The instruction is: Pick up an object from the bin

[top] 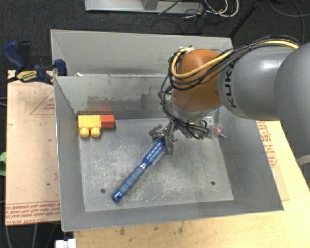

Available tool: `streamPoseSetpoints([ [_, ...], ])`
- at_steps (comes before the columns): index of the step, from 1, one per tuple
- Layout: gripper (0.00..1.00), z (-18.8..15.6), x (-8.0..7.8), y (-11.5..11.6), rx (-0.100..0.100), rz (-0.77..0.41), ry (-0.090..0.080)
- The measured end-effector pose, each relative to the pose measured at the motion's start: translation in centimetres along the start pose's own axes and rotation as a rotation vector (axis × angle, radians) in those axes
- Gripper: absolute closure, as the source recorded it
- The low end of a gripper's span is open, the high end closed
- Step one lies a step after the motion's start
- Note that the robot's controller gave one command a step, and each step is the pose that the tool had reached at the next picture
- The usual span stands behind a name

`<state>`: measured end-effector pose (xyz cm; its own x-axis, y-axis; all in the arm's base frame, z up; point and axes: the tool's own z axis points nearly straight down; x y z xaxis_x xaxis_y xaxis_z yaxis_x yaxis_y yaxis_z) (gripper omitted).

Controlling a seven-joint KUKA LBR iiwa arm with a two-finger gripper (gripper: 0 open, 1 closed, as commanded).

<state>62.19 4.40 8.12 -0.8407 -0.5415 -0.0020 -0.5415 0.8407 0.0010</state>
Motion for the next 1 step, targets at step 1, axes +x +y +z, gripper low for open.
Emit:
streamPoseSetpoints([
  [1, 1.00, -14.70, 2.23, -2.07, 0.007, -0.007, -0.008],
])
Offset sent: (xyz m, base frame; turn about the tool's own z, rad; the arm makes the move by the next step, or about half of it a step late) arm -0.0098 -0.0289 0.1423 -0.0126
